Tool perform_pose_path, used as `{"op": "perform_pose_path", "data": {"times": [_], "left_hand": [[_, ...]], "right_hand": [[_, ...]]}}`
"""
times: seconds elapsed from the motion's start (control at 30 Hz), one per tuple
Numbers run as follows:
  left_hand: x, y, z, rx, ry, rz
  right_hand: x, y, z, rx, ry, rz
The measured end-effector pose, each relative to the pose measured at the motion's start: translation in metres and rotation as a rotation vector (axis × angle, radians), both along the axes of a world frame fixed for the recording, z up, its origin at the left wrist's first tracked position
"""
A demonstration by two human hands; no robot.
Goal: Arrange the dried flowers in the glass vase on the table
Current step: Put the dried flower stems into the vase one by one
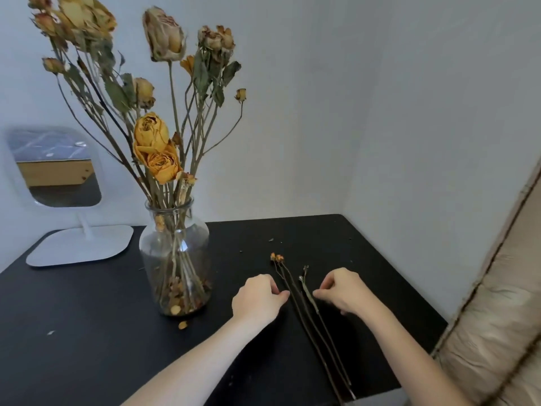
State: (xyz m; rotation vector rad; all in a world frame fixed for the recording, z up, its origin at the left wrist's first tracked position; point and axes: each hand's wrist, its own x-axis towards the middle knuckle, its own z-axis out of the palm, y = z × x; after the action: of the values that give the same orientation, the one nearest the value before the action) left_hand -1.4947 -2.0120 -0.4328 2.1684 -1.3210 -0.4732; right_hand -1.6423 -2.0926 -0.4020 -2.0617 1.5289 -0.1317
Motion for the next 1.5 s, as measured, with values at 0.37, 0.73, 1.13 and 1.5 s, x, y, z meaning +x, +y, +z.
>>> {"op": "perform_pose_path", "data": {"times": [0.37,0.73,1.13,1.5], "left_hand": [[-0.015,-0.028,-0.006,0.067,0.028,0.106],[-0.008,-0.024,0.0,0.061,0.124,0.151],[0.015,0.025,0.038,-0.318,0.299,0.027],[0.027,0.126,0.1,-0.94,0.225,-0.055]], "right_hand": [[0.01,0.001,-0.012,-0.072,-0.049,0.053],[0.023,0.006,-0.015,-0.061,0.048,0.053],[0.014,0.012,0.025,-0.12,-0.44,-0.005],[0.04,0.043,0.055,-0.234,-0.563,0.038]]}}
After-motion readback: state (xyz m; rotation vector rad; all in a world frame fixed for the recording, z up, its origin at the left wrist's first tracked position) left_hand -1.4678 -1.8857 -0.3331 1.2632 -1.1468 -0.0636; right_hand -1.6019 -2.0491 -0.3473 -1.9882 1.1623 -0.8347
